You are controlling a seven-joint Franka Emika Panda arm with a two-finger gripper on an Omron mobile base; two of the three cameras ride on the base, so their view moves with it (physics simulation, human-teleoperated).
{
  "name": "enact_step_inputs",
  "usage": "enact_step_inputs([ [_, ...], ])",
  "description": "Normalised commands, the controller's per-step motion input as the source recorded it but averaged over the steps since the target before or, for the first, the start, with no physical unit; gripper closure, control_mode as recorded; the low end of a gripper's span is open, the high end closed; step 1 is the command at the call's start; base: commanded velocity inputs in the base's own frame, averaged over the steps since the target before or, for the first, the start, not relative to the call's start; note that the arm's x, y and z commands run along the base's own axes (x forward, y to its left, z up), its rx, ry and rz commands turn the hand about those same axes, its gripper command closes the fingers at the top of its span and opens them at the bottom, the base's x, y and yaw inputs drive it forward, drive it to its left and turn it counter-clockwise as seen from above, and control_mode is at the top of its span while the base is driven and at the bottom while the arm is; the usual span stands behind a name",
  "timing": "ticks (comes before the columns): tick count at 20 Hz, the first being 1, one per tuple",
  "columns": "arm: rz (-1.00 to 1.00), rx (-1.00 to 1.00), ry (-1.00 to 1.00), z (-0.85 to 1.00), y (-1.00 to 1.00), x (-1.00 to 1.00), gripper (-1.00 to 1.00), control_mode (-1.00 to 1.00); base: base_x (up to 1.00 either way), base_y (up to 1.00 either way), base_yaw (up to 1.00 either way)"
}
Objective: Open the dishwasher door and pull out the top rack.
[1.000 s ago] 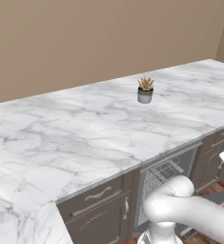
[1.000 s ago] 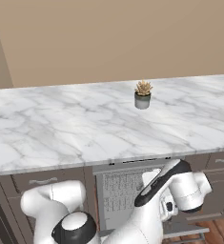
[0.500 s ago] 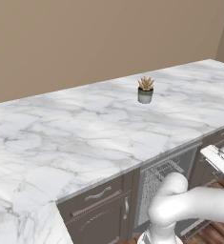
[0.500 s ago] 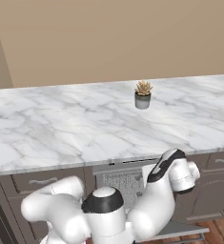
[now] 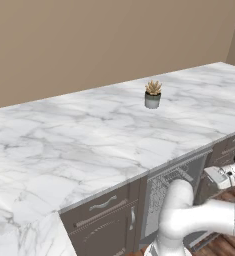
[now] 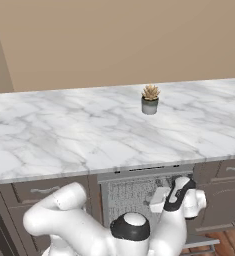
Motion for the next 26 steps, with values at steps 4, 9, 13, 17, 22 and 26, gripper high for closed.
enact_step_inputs([
  [4,-0.43,-0.16,0.04,-0.49,0.23,0.37,-1.00,-1.00,0.00,0.00,0.00],
  [9,-0.27,-0.29,0.00,-0.68,0.05,0.70,-1.00,-1.00,0.00,0.00,0.00],
  [13,-0.18,-0.38,-0.04,-0.46,0.24,0.84,-1.00,-1.00,0.00,0.00,0.00],
  [17,-0.07,-0.33,-0.08,-0.70,0.07,0.60,-1.00,-1.00,0.00,0.00,0.00],
  [22,-0.01,-0.18,-0.10,-0.85,-0.05,0.41,-1.00,-1.00,0.00,0.00,0.00],
  [26,-0.01,-0.01,-0.06,-0.68,-0.09,0.57,-1.00,-1.00,0.00,0.00,0.00],
])
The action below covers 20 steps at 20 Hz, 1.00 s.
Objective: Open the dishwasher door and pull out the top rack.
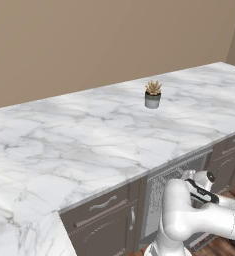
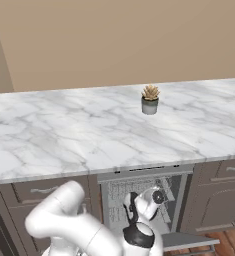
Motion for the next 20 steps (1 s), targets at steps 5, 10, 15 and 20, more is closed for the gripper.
enact_step_inputs([
  [5,0.00,0.08,0.00,-0.24,-0.10,0.86,-1.00,-1.00,0.00,0.00,0.00],
  [10,0.00,0.29,0.00,-0.05,-0.43,0.71,-1.00,-1.00,0.00,0.00,0.00],
  [15,0.00,0.48,-0.03,-0.41,-0.78,0.22,-1.00,-1.00,0.00,0.00,0.00],
  [20,0.00,0.49,-0.04,-0.59,-0.72,0.38,-1.00,-1.00,0.00,0.00,0.00],
])
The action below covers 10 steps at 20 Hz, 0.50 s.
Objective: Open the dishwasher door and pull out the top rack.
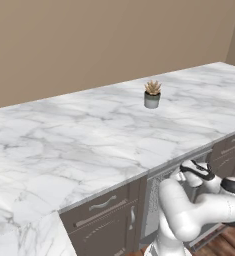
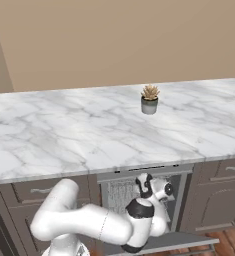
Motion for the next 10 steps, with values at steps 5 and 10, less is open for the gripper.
enact_step_inputs([
  [5,0.01,0.49,-0.23,-0.42,-0.54,0.32,-1.00,-1.00,0.00,0.00,0.00],
  [10,0.08,0.36,-0.49,-0.04,-0.28,-0.02,-1.00,-1.00,0.00,0.00,0.00],
])
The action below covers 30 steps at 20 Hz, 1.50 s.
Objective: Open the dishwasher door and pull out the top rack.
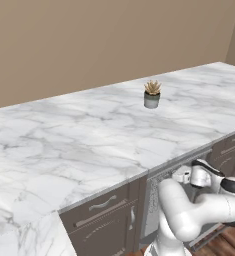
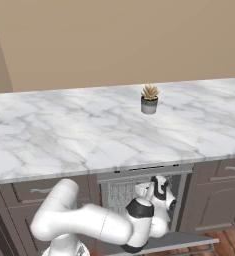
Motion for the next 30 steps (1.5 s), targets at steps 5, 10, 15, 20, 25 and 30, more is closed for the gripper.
enact_step_inputs([
  [5,0.06,0.21,-0.62,0.01,-0.11,-0.10,-1.00,-1.00,0.00,0.00,0.00],
  [10,0.01,0.07,-0.50,0.13,0.00,0.47,-1.00,-1.00,0.00,0.00,0.00],
  [15,-0.01,0.02,-0.45,0.19,-0.28,-0.37,-1.00,-1.00,0.00,0.00,0.00],
  [20,-0.08,0.04,-0.30,0.16,-0.64,-1.00,-1.00,-1.00,0.00,0.00,0.00],
  [25,-0.12,0.06,-0.17,0.16,-0.70,-1.00,-1.00,-1.00,0.00,0.00,0.00],
  [30,-0.16,0.07,0.00,0.22,-0.65,-0.75,-1.00,-1.00,0.00,0.00,0.00],
])
